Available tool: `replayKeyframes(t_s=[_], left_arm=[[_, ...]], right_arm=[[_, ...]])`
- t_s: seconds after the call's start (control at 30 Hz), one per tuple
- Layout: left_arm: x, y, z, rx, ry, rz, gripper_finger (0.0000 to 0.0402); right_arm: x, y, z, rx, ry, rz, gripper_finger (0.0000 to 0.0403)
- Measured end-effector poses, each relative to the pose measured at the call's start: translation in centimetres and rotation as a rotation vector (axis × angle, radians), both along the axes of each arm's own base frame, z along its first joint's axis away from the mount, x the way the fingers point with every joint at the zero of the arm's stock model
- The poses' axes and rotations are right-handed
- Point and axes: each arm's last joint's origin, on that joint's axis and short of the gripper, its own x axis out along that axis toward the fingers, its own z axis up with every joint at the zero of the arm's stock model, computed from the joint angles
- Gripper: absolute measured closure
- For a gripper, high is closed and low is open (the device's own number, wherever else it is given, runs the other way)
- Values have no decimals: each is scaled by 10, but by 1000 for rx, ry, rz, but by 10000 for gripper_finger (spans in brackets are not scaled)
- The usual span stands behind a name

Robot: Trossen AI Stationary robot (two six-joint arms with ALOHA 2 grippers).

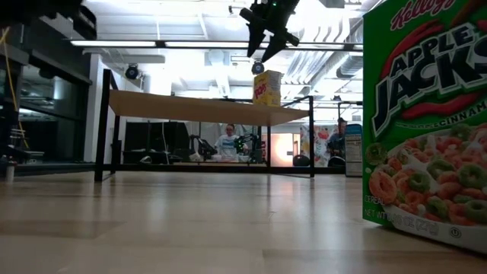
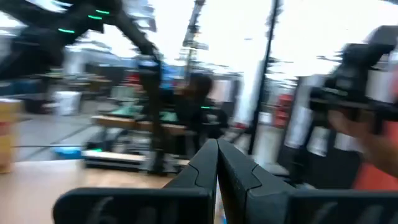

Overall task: Stack cereal on shelf
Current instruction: Put the yellow cereal box on the shelf aligned with the yellow cereal

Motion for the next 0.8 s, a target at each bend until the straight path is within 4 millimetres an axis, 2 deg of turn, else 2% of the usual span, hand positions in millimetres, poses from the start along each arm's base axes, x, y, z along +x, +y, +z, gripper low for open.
replayKeyframes(t_s=[0.2, 0.3, 0.47, 0.57, 0.67, 0.8], left_arm=[[16, 4, 34, 48, 66, 197, 398], [37, 6, 61, 74, 132, 260, 398], [76, 19, 106, 97, 350, 390, 398], [97, 28, 119, 113, 476, 369, 398], [113, 32, 125, 122, 451, 281, 398], [121, 33, 129, 134, 371, 199, 398]], right_arm=[[-6, 4, 9, 2, -14, 44, 159], [-19, 11, 23, -16, -34, 48, 159], [-46, 29, 43, -17, 3, 66, 159], [-61, 46, 49, -12, 72, 71, 159], [-72, 64, 47, -9, 168, 65, 159], [-85, 92, 39, -12, 285, 35, 159]])
